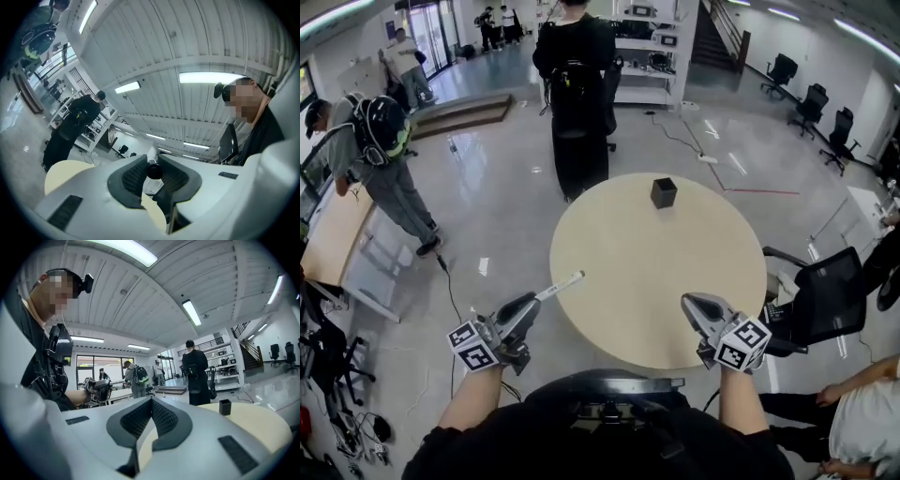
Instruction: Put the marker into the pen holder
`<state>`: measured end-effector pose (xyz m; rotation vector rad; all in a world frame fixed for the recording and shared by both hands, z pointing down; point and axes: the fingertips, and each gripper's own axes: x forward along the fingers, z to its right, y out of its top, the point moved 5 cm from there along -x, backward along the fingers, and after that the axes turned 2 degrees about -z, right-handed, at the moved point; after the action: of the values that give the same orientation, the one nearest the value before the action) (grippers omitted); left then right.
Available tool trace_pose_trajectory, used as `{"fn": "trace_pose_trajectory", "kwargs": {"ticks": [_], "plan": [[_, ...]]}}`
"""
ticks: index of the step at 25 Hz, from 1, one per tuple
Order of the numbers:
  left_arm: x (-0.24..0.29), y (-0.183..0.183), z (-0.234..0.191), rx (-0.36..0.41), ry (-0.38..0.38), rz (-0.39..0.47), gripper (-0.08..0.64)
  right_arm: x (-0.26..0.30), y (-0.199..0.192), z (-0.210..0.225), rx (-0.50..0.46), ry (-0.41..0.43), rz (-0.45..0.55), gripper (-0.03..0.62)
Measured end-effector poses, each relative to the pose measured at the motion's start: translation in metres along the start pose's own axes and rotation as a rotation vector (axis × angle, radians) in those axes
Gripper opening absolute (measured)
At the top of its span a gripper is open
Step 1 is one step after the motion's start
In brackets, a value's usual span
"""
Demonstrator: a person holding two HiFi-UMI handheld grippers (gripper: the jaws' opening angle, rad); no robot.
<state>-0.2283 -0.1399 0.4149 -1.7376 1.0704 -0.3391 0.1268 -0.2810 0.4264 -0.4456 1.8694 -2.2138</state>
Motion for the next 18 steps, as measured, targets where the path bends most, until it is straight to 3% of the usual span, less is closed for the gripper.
{"fn": "trace_pose_trajectory", "kwargs": {"ticks": [3, 9, 13, 18], "plan": [[0.041, -0.004, 0.0, -0.014, 0.031, 0.017, 0.064, 0.0, 0.011, 0.043, -0.016, 0.043, 0.019, 0.002], [0.109, -0.027, -0.013, -0.021, 0.055, -0.048, 0.064, -0.006, 0.002, 0.114, 0.042, 0.054, 0.03, 0.002], [0.128, -0.028, -0.035, -0.04, 0.06, -0.056, 0.064, -0.007, -0.007, 0.142, 0.072, 0.025, 0.02, 0.002], [0.152, -0.022, -0.079, -0.058, 0.011, -0.079, 0.064, 0.012, 0.011, 0.169, 0.063, -0.035, 0.04, 0.002]]}}
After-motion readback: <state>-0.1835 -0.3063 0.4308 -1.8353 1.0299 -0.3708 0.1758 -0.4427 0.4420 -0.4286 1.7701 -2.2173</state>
